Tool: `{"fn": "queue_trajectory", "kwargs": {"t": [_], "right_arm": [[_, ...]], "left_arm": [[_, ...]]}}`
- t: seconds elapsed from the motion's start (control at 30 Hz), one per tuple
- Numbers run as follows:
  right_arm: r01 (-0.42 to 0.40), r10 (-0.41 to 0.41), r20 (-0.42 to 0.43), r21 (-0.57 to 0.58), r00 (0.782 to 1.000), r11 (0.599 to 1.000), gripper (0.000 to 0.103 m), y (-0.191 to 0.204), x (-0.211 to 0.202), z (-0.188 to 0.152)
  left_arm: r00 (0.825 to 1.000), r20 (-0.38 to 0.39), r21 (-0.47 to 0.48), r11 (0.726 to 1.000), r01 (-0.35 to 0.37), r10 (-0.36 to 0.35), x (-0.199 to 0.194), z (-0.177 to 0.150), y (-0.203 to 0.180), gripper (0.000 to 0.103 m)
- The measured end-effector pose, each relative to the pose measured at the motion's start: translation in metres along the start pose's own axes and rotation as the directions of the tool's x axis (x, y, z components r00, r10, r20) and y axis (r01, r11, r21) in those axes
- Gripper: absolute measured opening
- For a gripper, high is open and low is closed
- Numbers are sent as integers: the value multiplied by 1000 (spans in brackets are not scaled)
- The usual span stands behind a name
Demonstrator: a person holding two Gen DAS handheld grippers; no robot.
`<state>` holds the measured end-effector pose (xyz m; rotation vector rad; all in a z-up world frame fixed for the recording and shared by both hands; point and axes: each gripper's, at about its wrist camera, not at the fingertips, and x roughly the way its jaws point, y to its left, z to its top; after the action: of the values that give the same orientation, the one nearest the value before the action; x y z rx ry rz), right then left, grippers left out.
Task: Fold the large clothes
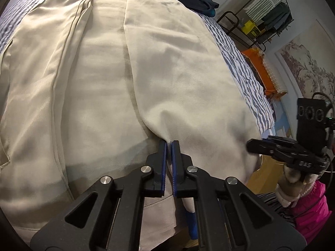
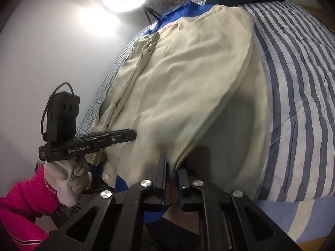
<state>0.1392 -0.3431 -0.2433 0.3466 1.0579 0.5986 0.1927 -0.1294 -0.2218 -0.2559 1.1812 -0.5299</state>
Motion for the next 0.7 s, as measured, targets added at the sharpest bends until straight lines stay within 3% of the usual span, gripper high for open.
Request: {"fn": "queue_trajectory", "kwargs": {"t": [0.1,0.2,0.3,0.4,0.63,0.7], "right_arm": [[-14,13,66,15,998,1000,3,11,-24,6],[11,-13,124,14,992,1000,1,12,-49,9],[125,-127,40,45,991,991,0,-3,-33,4],[229,-228,-29,34,973,973,0,-10,-15,-6],[248,-249,19,51,968,967,0,-15,-29,-5],[271,-271,-5,55,963,961,0,-22,-23,-6]], "left_arm": [[998,5,-27,998,58,-58,-5,2,-4,2],[997,20,28,997,73,-74,-9,1,-21,2],[999,7,65,997,45,-46,0,-2,-28,2],[999,-20,58,997,44,-42,9,-4,-27,2],[999,-11,90,995,41,-40,4,-5,-30,2],[999,-13,102,994,31,-30,6,-8,-32,2]]}}
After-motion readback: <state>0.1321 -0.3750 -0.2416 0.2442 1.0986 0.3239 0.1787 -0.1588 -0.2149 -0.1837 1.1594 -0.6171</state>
